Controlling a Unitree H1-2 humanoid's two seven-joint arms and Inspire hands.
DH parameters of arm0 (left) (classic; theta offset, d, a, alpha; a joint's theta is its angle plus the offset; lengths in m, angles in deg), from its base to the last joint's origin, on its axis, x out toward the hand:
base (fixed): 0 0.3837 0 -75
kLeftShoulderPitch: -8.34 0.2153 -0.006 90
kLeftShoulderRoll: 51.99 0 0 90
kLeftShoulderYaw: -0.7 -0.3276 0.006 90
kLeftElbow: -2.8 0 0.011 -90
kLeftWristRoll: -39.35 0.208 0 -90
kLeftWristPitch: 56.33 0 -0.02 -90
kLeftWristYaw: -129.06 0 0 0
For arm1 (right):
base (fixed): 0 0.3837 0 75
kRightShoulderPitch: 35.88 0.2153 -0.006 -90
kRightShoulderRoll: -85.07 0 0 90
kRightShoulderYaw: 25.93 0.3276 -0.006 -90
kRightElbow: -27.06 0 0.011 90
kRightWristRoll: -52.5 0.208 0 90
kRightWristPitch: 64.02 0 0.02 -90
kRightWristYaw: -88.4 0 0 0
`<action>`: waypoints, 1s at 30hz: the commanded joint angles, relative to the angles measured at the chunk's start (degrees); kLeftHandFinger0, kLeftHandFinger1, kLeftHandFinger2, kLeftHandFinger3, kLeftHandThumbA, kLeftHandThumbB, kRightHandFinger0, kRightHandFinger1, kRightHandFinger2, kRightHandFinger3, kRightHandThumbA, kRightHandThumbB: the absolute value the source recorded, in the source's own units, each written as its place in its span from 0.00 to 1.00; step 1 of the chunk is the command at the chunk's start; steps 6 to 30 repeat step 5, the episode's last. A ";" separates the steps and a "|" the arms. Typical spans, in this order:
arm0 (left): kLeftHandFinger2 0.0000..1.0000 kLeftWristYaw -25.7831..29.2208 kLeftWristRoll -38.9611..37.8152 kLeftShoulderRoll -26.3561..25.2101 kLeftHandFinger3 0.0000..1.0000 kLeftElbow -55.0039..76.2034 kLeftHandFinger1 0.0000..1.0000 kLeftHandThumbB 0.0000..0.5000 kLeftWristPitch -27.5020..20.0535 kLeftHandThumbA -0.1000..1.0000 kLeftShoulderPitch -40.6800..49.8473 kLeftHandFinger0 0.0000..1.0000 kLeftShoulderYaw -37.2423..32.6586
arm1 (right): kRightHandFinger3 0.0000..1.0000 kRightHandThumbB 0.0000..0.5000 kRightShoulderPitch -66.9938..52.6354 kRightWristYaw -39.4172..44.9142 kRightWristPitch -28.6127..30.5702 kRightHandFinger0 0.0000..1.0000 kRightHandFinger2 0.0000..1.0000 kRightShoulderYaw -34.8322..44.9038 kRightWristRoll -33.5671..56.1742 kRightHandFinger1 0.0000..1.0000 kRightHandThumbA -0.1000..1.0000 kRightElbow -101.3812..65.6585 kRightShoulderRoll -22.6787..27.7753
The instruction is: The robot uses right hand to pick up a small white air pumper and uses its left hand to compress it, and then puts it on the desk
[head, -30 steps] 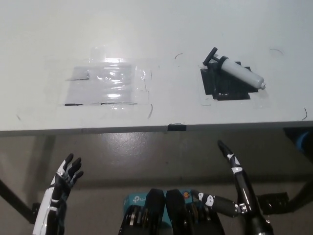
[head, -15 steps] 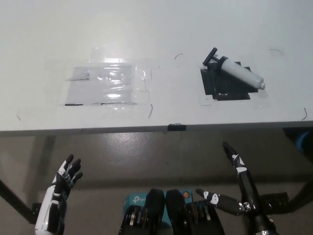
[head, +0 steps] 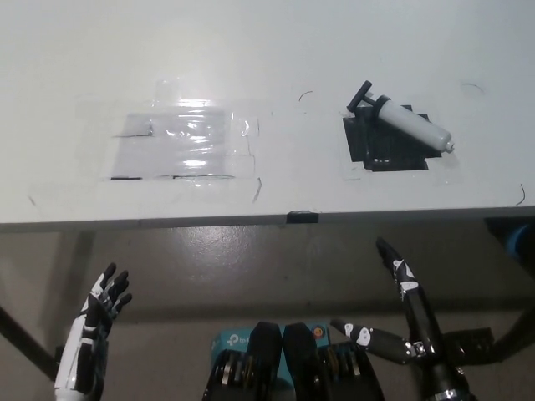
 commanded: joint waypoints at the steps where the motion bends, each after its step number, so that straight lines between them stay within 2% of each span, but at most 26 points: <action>1: 1.00 -0.86 0.52 0.11 1.00 1.29 1.00 0.19 -1.82 1.00 -1.43 1.00 -0.87 | 1.00 0.55 0.06 0.62 3.02 1.00 1.00 -0.06 2.40 1.00 1.00 -1.39 0.33; 4: 1.00 -1.38 0.86 0.13 1.00 1.58 1.00 0.23 -1.55 1.00 -1.67 1.00 -1.92 | 1.00 0.60 -0.79 0.68 3.02 1.00 1.00 0.29 3.11 1.00 1.00 -1.28 0.65; 30: 1.00 -1.38 0.86 0.13 1.00 1.58 1.00 0.23 -1.55 1.00 -1.67 1.00 -1.92 | 1.00 0.60 -0.79 0.68 3.02 1.00 1.00 0.29 3.11 1.00 1.00 -1.28 0.65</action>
